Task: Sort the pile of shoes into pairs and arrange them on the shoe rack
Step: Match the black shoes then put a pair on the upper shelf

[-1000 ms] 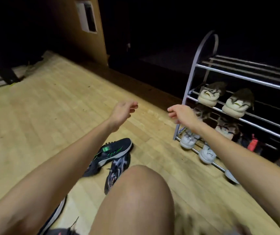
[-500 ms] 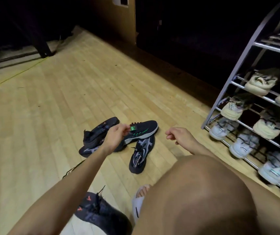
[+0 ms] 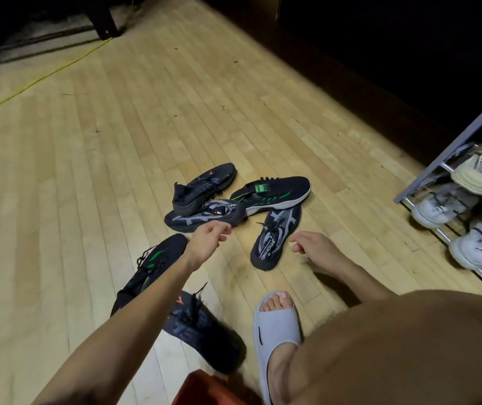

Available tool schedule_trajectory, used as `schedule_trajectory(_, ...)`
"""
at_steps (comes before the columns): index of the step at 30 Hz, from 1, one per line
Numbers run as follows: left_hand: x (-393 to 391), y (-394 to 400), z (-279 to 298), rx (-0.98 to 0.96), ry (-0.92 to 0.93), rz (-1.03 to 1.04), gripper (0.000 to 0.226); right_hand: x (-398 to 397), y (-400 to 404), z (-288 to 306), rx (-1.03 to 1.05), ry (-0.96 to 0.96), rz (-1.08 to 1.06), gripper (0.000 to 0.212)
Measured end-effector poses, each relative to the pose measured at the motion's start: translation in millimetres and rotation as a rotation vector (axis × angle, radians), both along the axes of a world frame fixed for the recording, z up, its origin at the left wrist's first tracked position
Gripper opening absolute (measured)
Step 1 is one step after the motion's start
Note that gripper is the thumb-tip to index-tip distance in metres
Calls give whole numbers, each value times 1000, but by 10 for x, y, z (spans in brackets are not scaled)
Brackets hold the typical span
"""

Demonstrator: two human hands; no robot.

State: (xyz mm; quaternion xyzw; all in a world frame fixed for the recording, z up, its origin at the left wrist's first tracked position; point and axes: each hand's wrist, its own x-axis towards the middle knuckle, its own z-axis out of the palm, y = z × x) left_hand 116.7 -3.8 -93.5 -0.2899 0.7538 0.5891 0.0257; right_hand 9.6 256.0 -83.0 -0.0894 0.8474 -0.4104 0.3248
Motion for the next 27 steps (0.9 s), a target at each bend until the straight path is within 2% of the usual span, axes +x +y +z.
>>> schedule_trajectory(8, 240, 64, -328, 58, -99, 27, 29, 178, -144, -115, 32, 21, 78, 33)
schedule_trajectory(14, 210, 199, -581, 88, -178, 78, 24, 174, -156, -244, 73, -6, 80, 12)
schedule_trajectory(18, 68, 322, -675, 88, -178, 65, 14, 127, -136, -363, 93, -38, 58, 19)
schedule_trajectory(22, -89, 463, -742, 84, -179, 27, 12, 82, -129, -454, 90, -62, 38, 47)
schedule_trajectory(27, -297, 648, -826, 16, -215, 1, 7, 34, -100, -576, 85, -93, 18, 52)
